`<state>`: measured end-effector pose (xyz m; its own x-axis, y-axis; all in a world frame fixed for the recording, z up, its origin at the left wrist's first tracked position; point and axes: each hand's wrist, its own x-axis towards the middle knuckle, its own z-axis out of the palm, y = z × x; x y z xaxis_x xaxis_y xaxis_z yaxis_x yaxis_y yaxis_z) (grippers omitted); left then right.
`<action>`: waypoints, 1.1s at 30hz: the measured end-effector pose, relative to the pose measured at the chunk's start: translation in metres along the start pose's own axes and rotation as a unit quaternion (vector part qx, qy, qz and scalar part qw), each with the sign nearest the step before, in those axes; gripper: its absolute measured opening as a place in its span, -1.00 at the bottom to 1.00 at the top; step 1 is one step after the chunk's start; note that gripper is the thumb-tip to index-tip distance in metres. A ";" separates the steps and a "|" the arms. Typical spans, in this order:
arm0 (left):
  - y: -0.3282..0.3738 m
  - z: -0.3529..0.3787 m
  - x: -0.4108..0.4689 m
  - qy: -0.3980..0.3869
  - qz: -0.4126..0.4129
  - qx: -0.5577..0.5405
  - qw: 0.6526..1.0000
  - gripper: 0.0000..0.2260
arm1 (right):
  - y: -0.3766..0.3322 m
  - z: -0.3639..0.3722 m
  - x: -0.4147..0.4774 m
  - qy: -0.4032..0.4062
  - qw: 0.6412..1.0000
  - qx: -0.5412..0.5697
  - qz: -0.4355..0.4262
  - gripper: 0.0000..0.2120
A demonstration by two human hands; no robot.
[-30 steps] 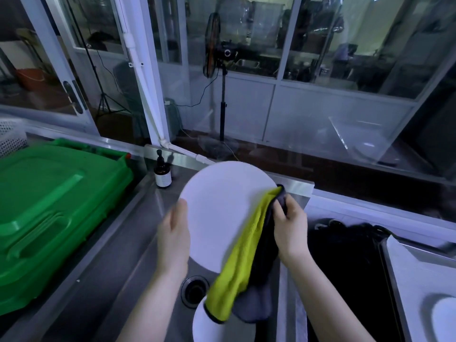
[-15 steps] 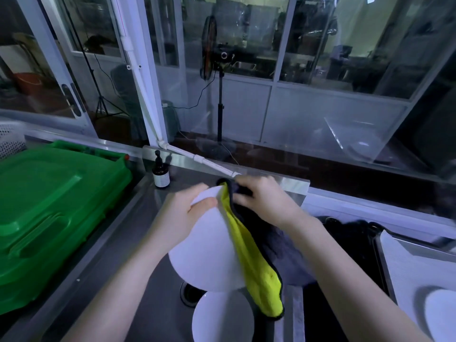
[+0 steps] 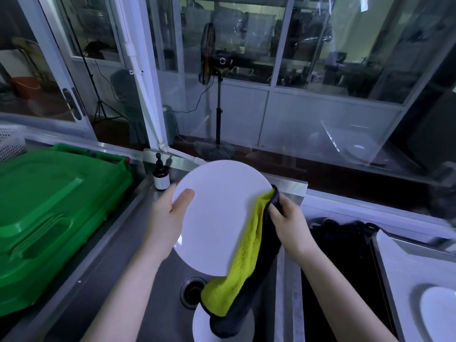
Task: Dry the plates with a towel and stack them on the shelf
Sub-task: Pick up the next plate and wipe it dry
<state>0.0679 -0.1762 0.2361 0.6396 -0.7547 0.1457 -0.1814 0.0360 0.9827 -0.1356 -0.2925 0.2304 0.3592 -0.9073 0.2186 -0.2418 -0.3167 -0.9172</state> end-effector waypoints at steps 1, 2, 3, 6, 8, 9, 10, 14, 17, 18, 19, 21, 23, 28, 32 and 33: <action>0.003 -0.004 0.007 -0.029 0.017 0.025 0.999 -0.88 | -0.009 -0.003 0.006 -0.007 0.999 -0.027 -0.033 -0.77; 0.009 -0.007 0.012 -0.063 0.040 0.063 0.995 -0.86 | -0.019 -0.005 0.011 -0.023 0.996 -0.058 -0.067 -0.74; 0.013 -0.008 0.017 -0.101 0.068 0.111 0.986 -0.81 | -0.028 -0.005 0.016 -0.045 0.989 -0.097 -0.103 -0.71; 0.026 -0.004 0.026 -0.188 0.134 0.233 0.945 -0.72 | -0.043 0.003 0.021 -0.089 0.957 -0.191 -0.201 -0.67; 0.031 -0.004 0.028 -0.216 0.122 0.205 0.947 -0.91 | -0.042 0.006 0.019 -0.076 0.959 -0.176 -0.209 -0.70; 0.031 -0.006 0.026 -0.209 0.107 0.173 0.957 -0.86 | -0.039 0.007 0.016 -0.060 0.964 -0.159 -0.203 -0.67; 0.029 -0.007 0.023 -0.181 0.093 0.134 0.970 -0.79 | -0.036 0.007 0.014 -0.040 0.970 -0.142 -0.195 -0.64; -0.003 0.005 -0.009 0.066 0.014 0.014 0.998 -0.77 | -0.012 0.011 0.000 0.088 0.990 -0.043 -0.103 -0.68; -0.027 0.026 -0.035 0.129 -0.087 -0.095 0.983 -0.89 | 0.007 0.020 -0.011 0.164 0.982 0.089 0.015 -0.71; -0.027 0.029 -0.038 0.128 -0.108 -0.120 0.978 -0.91 | 0.010 0.022 -0.013 0.162 0.979 0.114 0.039 -0.71; -0.028 0.029 -0.036 0.122 -0.119 -0.136 0.976 -0.90 | 0.011 0.022 -0.014 0.148 0.981 0.118 0.052 -0.72; -0.024 0.022 -0.028 0.099 -0.098 -0.118 0.983 -0.93 | 0.006 0.015 -0.010 0.097 0.992 0.069 0.032 -0.72; -0.015 0.009 -0.016 0.064 -0.049 -0.075 0.994 -0.96 | -0.008 0.004 0.002 0.050 0.998 -0.009 -0.035 -0.72; 0.012 -0.002 0.006 -0.075 0.064 0.117 0.988 -0.85 | -0.055 0.000 0.030 -0.081 0.953 -0.191 -0.220 -0.78; 0.018 0.004 0.005 -0.088 0.107 0.148 0.979 -0.51 | -0.057 0.004 0.030 -0.116 0.936 -0.211 -0.256 -0.75; 0.016 0.003 0.005 -0.076 0.097 0.133 0.983 -0.53 | -0.051 0.001 0.028 -0.094 0.946 -0.192 -0.243 -0.75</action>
<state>0.0662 -0.1811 0.2527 0.4587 -0.8399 0.2900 -0.4917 0.0319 0.8702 -0.1121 -0.3012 0.2831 0.6569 -0.5745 0.4883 -0.3032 -0.7942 -0.5266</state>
